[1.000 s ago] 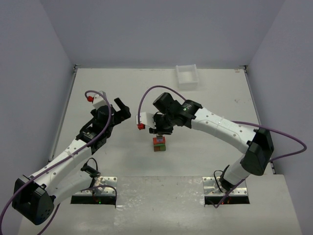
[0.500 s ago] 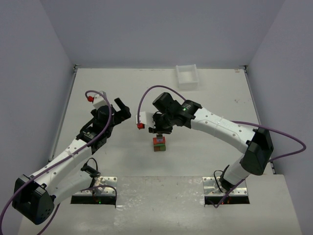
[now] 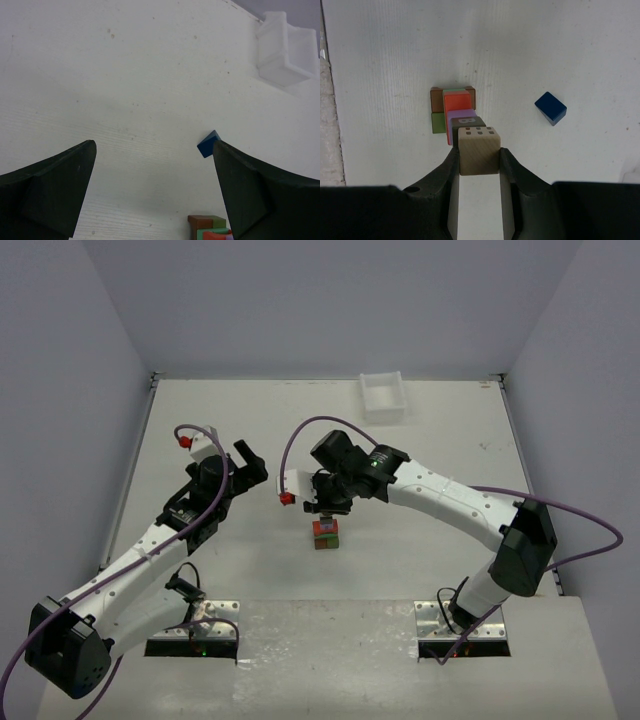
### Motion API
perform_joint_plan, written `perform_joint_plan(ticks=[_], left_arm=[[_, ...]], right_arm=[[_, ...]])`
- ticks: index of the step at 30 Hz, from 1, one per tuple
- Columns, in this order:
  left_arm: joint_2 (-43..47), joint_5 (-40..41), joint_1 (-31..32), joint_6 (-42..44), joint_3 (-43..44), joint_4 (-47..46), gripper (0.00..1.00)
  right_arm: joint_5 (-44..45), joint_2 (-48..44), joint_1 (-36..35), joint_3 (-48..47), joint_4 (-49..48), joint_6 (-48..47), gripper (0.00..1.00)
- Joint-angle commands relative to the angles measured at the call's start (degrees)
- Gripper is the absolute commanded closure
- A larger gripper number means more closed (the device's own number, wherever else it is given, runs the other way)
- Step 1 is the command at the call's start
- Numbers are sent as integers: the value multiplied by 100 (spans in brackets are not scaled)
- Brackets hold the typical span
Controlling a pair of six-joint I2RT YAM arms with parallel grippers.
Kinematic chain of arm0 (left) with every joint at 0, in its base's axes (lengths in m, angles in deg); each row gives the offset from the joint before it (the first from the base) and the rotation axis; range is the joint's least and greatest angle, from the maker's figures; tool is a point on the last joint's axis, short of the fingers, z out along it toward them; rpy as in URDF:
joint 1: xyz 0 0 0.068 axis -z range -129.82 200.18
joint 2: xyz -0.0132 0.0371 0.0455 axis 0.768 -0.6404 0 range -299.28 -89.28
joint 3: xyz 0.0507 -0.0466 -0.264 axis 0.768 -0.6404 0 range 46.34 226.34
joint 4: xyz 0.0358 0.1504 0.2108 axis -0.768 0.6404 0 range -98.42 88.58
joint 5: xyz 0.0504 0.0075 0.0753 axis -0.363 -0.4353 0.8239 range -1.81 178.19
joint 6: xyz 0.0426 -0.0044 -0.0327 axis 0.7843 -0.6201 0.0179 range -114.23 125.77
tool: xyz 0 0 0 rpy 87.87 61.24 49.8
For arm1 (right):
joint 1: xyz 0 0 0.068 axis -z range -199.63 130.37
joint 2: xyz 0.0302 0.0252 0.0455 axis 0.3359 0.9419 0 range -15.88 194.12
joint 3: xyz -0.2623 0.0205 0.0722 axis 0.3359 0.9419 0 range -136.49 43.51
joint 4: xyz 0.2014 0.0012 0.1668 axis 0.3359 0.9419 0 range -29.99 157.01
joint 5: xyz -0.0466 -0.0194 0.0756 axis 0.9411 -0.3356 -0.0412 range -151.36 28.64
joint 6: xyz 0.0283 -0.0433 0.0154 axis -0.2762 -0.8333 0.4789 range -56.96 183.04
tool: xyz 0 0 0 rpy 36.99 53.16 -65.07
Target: Build the wood block tower
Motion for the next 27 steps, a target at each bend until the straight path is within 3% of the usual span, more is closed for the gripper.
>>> perform_joint_plan(ticks=[1,17,24,27], left_arm=[[41,-14,-40,39,22,-192,0],[-10,-23,-33,29,12,-217,0],[-2,-40,-31,38,22,-218,0],[-2,-74,-32,56,39,-209,0]], right_arm=[[-8,-8,-11,0,-163,-6,71],[-27,-112,-11,-6,-103,17,54],[-61,-148,-11,-129,-33,98,32],[-86,-182,-11,-294,28,150,2]])
